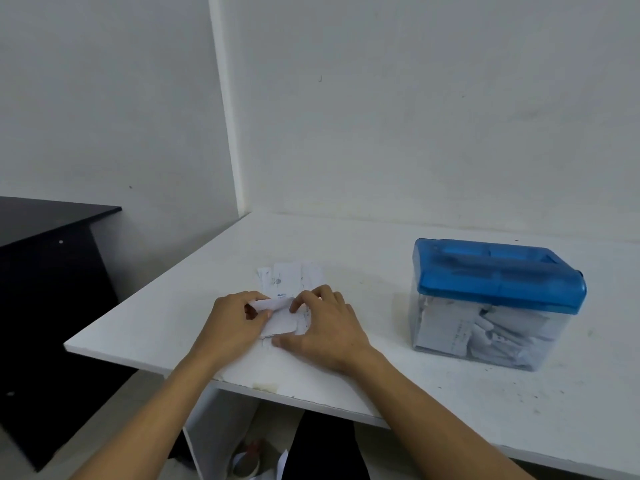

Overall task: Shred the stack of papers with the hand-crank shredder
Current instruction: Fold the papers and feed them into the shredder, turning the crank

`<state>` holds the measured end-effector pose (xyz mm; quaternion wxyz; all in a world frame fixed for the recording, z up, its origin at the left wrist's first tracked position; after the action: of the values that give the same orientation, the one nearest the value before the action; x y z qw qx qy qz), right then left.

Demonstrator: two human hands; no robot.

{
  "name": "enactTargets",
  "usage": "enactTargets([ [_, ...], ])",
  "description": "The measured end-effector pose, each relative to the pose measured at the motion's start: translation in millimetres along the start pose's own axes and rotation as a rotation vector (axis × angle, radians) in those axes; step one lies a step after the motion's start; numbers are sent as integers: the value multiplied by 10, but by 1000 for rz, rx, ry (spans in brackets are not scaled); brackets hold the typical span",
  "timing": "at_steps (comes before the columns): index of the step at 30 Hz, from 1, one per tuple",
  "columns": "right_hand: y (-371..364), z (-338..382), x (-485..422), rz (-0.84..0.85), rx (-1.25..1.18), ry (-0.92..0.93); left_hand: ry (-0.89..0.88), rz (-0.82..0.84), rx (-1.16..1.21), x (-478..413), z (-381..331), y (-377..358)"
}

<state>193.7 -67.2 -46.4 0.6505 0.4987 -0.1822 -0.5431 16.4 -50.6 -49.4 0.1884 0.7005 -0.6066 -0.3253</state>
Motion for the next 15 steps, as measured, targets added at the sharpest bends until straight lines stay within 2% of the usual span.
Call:
enactTargets([
  [15, 87, -47, 7, -91, -166, -14, 18, -39, 28, -1, -43, 32],
])
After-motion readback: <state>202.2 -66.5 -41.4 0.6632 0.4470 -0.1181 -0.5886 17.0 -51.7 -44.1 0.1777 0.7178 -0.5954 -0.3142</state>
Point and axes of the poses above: each hand's wrist, its own x-axis away from the middle knuckle, its own y-axis out of the back of the hand, z = x × y, the point moved 5 cm from there along -x, towards the middle knuckle, and after that the axes turned 8 degrees about y, right-handed, at the moved point
